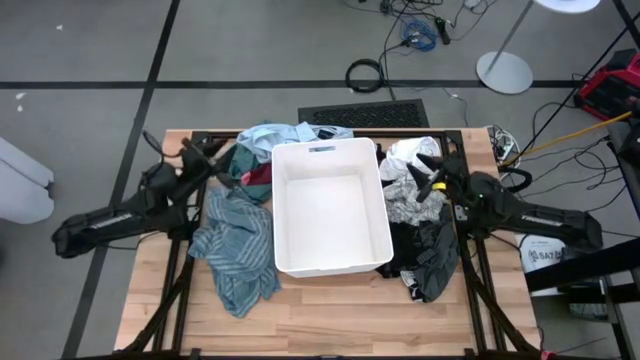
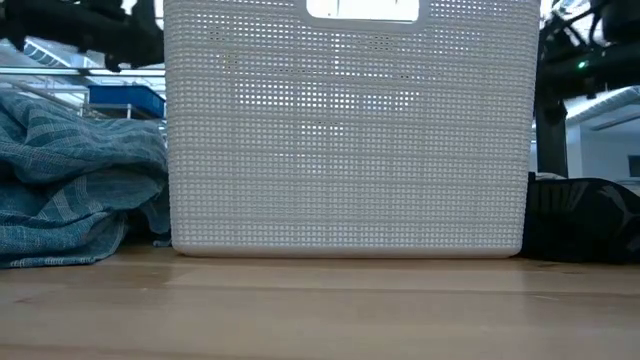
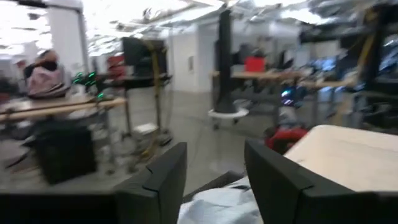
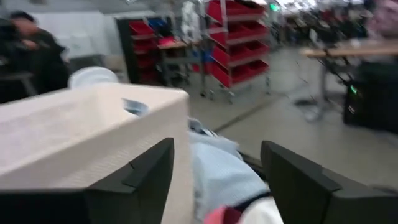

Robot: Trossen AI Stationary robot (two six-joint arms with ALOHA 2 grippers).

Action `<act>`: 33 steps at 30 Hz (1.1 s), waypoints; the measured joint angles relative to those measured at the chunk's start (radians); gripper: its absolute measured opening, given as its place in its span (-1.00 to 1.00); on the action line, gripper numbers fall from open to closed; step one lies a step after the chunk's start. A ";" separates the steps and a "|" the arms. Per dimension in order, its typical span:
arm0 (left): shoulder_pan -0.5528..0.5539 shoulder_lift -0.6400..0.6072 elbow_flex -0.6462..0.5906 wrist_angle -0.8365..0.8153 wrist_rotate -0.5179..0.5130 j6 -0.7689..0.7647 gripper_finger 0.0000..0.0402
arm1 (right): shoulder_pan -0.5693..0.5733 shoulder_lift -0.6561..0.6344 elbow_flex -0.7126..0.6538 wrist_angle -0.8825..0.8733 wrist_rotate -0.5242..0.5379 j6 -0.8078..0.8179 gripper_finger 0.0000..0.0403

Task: Sort clothes
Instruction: Put the white and black towel into the white laundry organizer

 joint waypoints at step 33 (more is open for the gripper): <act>0.114 0.287 0.269 -0.412 0.040 -0.185 -0.01 | -0.365 0.712 0.532 -0.723 -0.115 -0.008 0.15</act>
